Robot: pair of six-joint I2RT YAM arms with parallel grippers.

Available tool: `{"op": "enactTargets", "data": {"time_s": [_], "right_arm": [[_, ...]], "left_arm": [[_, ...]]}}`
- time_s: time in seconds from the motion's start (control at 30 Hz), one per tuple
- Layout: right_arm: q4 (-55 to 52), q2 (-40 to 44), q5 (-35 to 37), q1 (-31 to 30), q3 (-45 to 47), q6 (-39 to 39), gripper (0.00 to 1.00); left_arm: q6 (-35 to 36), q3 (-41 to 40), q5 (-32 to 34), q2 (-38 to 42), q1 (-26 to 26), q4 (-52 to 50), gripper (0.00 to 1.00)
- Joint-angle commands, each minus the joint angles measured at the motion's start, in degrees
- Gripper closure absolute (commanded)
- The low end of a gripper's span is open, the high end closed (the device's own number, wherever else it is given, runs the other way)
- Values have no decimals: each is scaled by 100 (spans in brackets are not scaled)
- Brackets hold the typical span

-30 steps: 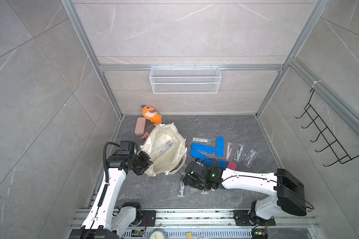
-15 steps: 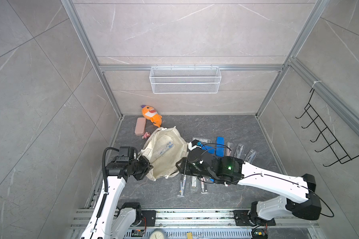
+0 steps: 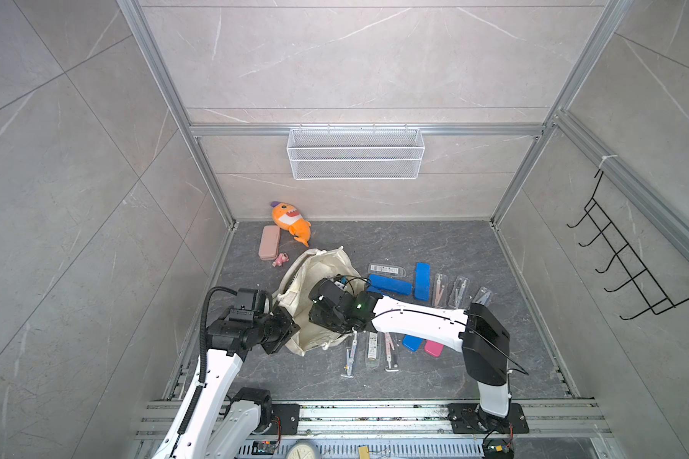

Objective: Take out the compass set from the canvas bag
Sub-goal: Pick up the compass set from the canvas bag.

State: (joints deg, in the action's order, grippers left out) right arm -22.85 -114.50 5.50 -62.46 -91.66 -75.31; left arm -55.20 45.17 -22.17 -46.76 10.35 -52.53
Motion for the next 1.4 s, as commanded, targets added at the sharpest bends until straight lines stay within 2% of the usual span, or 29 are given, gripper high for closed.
{"op": "enactTargets", "data": {"time_s": [0.0, 0.17, 0.37, 0.47, 0.77, 1.0, 1.17, 1.37], "right_arm": [[326, -407, -49, 177, -417, -352, 53], [116, -1214, -194, 421, -1229, -682, 41], [-22, -1828, -105, 632, -1795, -898, 38], [115, -1986, -123, 757, -1772, -1057, 37], [60, -2495, -185, 1021, -2038, -1134, 36], [402, -2730, -343, 1111, -1971, -1442, 36], [1066, -2788, -407, 1184, -1695, -1718, 42], [1511, -2953, -583, 1265, -1697, -1876, 41]], "left_arm": [[-90, -116, -9, 66, 166, -158, 100], [-59, -218, 103, 71, 374, -154, 100], [68, -177, 257, 38, 572, -291, 100], [138, -166, 279, 23, 609, -342, 100], [270, -151, 264, -8, 670, -397, 100], [265, -216, 264, -8, 757, -419, 100], [250, -238, 281, 17, 819, -457, 100], [203, -315, 275, 71, 864, -460, 100]]}}
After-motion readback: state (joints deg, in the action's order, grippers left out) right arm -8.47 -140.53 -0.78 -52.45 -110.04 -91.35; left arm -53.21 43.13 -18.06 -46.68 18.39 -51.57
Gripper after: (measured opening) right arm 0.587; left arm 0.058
